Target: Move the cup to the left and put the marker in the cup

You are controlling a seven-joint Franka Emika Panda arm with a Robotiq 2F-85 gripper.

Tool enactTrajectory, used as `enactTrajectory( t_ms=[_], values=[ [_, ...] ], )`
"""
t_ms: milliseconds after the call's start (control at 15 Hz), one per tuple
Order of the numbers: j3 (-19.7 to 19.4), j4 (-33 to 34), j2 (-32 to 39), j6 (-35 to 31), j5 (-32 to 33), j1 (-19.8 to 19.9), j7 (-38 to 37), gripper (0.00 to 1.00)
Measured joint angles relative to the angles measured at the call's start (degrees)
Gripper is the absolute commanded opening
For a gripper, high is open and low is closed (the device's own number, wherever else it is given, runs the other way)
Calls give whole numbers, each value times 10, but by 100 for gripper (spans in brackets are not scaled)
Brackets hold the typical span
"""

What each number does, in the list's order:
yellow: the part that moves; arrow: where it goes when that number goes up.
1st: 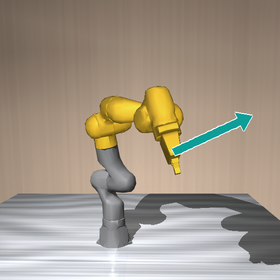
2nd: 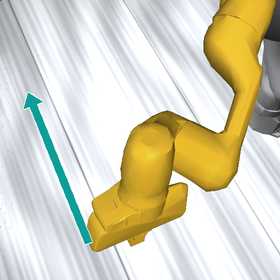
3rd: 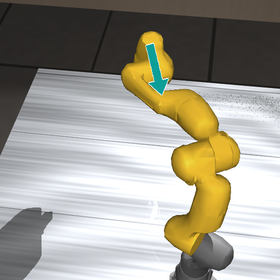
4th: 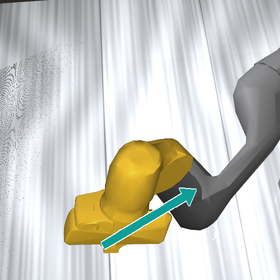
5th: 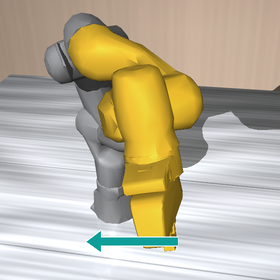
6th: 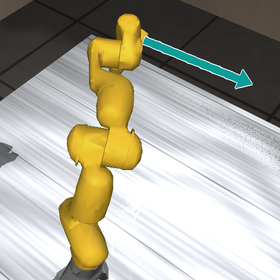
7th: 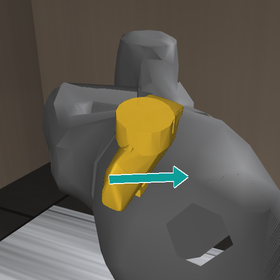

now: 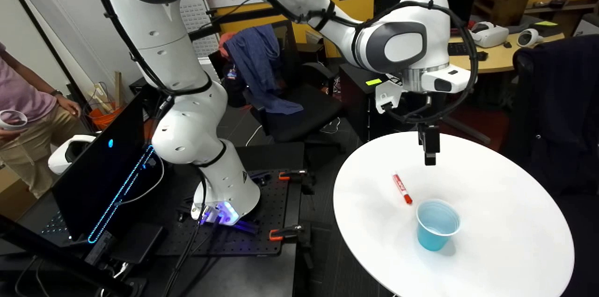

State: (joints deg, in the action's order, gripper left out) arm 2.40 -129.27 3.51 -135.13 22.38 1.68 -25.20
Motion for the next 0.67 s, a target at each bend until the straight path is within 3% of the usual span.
enactTrajectory(
  t_ms=[667],
  values=[
    [-40,63,95,-4,3,0,19,100]
  ],
)
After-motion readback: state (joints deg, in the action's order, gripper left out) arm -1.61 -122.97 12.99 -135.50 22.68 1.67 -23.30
